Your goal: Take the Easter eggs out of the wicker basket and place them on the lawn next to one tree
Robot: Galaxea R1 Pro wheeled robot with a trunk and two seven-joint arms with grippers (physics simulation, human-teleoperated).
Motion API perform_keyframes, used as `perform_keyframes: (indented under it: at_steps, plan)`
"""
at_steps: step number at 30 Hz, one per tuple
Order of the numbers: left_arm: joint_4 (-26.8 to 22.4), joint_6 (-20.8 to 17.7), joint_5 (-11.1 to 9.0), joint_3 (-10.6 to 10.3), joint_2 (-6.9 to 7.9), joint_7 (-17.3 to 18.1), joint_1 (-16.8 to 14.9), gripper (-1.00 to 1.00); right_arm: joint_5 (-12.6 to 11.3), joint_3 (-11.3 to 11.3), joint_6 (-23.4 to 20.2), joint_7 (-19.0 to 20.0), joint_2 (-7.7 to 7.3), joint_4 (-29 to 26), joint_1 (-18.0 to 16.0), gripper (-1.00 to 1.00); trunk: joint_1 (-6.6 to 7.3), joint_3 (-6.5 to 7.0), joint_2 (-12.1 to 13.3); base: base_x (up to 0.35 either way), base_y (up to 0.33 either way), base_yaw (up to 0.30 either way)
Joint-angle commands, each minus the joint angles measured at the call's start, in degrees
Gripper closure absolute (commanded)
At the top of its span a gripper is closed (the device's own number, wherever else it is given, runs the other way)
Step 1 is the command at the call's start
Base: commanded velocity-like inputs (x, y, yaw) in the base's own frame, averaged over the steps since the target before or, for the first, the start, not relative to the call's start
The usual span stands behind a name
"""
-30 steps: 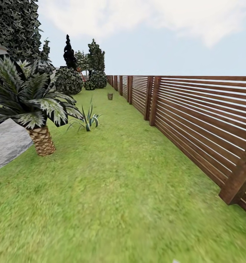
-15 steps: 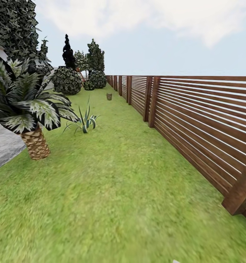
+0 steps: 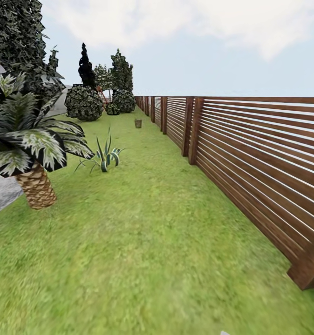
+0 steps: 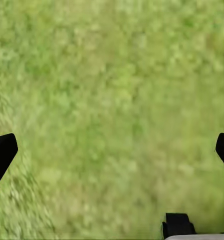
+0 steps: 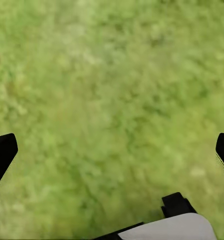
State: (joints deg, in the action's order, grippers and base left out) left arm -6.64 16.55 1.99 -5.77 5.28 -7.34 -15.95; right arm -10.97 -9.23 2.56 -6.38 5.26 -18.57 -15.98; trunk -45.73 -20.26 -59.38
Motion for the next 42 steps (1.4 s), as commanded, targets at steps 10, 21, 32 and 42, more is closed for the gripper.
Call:
perform_keyframes:
  at_steps: [10, 21, 32, 42]
  plan:
    - [0.0, 0.1, 0.2, -0.4, 0.03, -0.5, 0.0, -1.0, -0.6, 0.1, 0.3, -0.1, 0.01, 0.0, 0.0, -1.0, -0.04, -0.06, 0.0, 0.323, -0.108, 0.092]
    - [0.0, 0.1, 0.2, -0.4, 0.07, -0.5, 0.0, -1.0, -0.6, 0.1, 0.3, -0.1, 0.03, 0.0, 0.0, -1.0, -0.04, -0.06, 0.0, 0.323, -0.015, 0.066]
    - [0.0, 0.1, 0.2, -0.5, 0.07, -0.5, 0.0, -1.0, -0.6, 0.1, 0.3, -0.1, 0.01, 0.0, 0.0, -1.0, -0.04, -0.06, 0.0, 0.323, 0.0, 0.131]
    - [0.0, 0.1, 0.2, -0.5, 0.04, -0.5, 0.0, -1.0, -0.6, 0.1, 0.3, -0.1, 0.01, 0.0, -0.1, -1.0, -0.04, -0.06, 0.0, 0.323, -0.005, 0.016]
